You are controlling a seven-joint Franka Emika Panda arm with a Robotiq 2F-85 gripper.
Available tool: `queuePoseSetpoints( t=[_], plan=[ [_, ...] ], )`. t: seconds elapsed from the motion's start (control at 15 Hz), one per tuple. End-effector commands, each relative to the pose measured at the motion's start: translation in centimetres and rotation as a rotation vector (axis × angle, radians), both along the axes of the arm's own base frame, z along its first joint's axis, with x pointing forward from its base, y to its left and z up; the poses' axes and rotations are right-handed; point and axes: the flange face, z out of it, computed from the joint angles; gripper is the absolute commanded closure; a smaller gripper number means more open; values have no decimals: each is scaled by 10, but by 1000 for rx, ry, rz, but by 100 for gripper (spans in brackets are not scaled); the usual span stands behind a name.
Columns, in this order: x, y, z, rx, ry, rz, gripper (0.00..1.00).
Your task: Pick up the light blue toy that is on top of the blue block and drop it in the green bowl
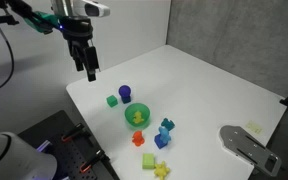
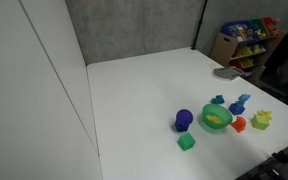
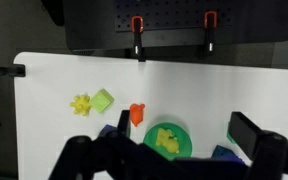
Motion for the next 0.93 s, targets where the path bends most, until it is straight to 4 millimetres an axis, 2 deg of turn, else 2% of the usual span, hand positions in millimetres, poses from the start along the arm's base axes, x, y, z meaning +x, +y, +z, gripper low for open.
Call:
queuePoseSetpoints(
  t=[0.0, 0.27, 0.67, 0.87],
  plan=[
    [0, 0, 0, 0, 1, 0, 0],
    [0, 0, 0, 0, 1, 0, 0],
    [26, -8, -5, 5, -81, -19, 0],
    [40, -23, -17, 24, -110, -47, 0]
  ],
)
